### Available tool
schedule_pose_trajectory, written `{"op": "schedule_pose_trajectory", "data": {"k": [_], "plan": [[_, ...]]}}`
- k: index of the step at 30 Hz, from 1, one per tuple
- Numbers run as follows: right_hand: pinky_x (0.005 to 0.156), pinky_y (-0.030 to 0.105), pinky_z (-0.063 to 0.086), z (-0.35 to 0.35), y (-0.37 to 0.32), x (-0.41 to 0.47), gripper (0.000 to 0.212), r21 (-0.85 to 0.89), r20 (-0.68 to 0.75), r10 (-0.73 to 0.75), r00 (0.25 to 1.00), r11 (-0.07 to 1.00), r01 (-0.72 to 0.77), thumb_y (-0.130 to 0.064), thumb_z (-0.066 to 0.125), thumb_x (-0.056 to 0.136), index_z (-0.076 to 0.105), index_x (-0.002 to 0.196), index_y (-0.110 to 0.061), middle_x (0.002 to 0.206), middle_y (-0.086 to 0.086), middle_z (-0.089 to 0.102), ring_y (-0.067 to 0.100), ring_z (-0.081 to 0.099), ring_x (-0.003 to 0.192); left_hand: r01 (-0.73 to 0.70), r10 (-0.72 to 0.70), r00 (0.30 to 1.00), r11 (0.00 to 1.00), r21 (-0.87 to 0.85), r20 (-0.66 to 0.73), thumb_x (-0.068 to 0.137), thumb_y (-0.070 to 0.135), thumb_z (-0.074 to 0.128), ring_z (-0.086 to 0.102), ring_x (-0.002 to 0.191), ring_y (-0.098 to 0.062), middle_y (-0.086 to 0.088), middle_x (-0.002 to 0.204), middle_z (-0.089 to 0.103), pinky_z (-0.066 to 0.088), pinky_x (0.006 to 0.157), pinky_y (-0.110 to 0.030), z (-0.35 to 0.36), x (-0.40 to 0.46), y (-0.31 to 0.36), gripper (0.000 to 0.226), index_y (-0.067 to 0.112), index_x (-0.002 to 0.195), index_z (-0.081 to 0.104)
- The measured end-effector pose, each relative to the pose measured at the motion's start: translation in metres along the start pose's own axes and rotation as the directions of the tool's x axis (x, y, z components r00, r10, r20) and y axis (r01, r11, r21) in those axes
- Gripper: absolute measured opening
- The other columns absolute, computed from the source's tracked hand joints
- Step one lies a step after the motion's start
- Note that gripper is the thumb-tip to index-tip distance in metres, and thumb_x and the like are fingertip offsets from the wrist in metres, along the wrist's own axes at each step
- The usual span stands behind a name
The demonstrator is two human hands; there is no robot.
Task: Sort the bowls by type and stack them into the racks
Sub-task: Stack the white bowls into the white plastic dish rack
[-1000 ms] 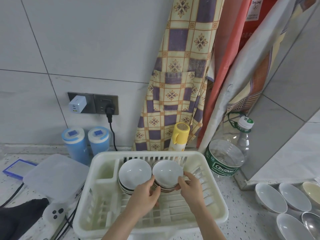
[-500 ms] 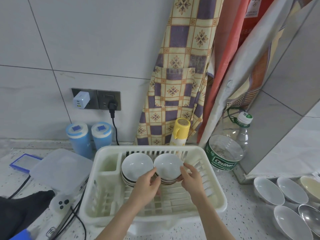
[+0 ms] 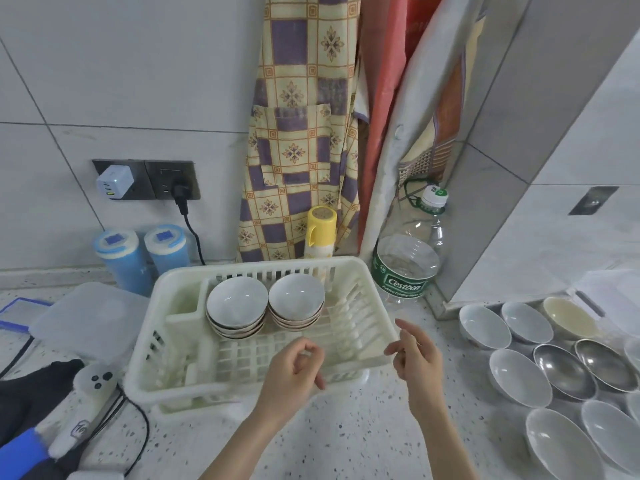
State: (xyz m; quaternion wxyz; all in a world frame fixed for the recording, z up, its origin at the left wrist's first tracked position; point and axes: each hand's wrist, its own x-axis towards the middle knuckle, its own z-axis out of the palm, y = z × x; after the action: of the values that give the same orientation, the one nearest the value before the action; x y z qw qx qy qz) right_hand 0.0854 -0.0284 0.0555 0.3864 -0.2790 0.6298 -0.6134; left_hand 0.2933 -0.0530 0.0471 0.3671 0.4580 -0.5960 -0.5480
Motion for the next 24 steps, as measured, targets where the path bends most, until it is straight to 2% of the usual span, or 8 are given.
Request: {"op": "schedule_pose_trajectory", "data": {"k": [4, 9, 14, 17, 21, 24], "plan": [[0.040, 0.016, 0.033, -0.051, 0.003, 0.000, 0.022, -0.046, 0.002, 0.018, 1.000, 0.999, -0.018, -0.010, 0.050, 0.099, 0.069, 0.105, -0.020, 0.058, 0.005, 0.065, 0.007, 0.037, 0.040, 0.080, -0.081, 0.995, 0.997, 0.006, 0.061, 0.097, 0.032, 0.057, 0.042, 0.037, -0.001, -0.006, 0.061, 0.070, 0.033, 0.044, -0.013, 0.062, -0.014, -0.003, 0.017, 0.021, 0.085, 0.063], [0.039, 0.014, 0.032, -0.122, 0.003, 0.017, 0.023, -0.095, 0.022, 0.057, 0.998, 0.994, -0.055, -0.008, 0.050, 0.097, 0.070, 0.102, -0.018, 0.058, 0.007, 0.067, 0.008, 0.035, 0.039, 0.247, -0.255, 0.959, 0.966, 0.077, 0.124, 0.096, 0.031, 0.055, 0.039, 0.037, -0.008, -0.002, 0.064, 0.072, 0.034, 0.043, -0.021, 0.159, -0.021, -0.019, 0.017, 0.019, 0.089, 0.063], [0.040, 0.012, 0.033, -0.206, 0.007, 0.033, 0.021, -0.146, 0.024, 0.109, 0.994, 0.984, -0.105, -0.010, 0.050, 0.098, 0.070, 0.101, -0.017, 0.056, 0.001, 0.067, 0.004, 0.036, 0.039, 0.494, -0.514, 0.838, 0.858, 0.142, 0.186, 0.094, 0.046, 0.051, 0.045, 0.038, -0.007, 0.002, 0.073, 0.074, 0.035, 0.040, -0.016, 0.258, -0.029, -0.029, 0.020, 0.028, 0.100, 0.057], [0.042, 0.012, 0.034, -0.252, 0.011, 0.042, 0.024, -0.156, 0.022, 0.135, 0.991, 0.979, -0.130, -0.007, 0.049, 0.097, 0.070, 0.101, -0.019, 0.058, 0.001, 0.067, 0.003, 0.037, 0.040, 0.577, -0.610, 0.767, 0.791, 0.202, 0.198, 0.089, 0.059, 0.049, 0.044, 0.039, -0.007, 0.003, 0.082, 0.074, 0.033, 0.041, -0.015, 0.307, -0.032, -0.032, 0.038, 0.031, 0.115, 0.048], [0.045, 0.014, 0.036, -0.304, 0.016, 0.044, 0.022, -0.192, 0.021, 0.198, 0.980, 0.963, -0.190, -0.010, 0.051, 0.097, 0.071, 0.101, -0.018, 0.062, 0.001, 0.068, 0.007, 0.040, 0.043, 0.631, -0.656, 0.727, 0.755, 0.180, 0.203, 0.086, 0.061, 0.050, 0.045, 0.041, -0.009, 0.000, 0.088, 0.076, 0.032, 0.041, -0.016, 0.363, -0.036, -0.029, 0.059, 0.029, 0.132, 0.033], [0.043, 0.015, 0.035, -0.332, 0.020, 0.044, 0.021, -0.193, 0.019, 0.240, 0.971, 0.953, -0.232, -0.011, 0.051, 0.097, 0.071, 0.101, -0.017, 0.062, 0.002, 0.068, 0.006, 0.043, 0.044, 0.629, -0.642, 0.738, 0.766, 0.131, 0.209, 0.087, 0.048, 0.053, 0.049, 0.038, -0.006, -0.003, 0.089, 0.075, 0.031, 0.039, -0.015, 0.390, -0.037, -0.025, 0.048, 0.026, 0.129, 0.039]]}}
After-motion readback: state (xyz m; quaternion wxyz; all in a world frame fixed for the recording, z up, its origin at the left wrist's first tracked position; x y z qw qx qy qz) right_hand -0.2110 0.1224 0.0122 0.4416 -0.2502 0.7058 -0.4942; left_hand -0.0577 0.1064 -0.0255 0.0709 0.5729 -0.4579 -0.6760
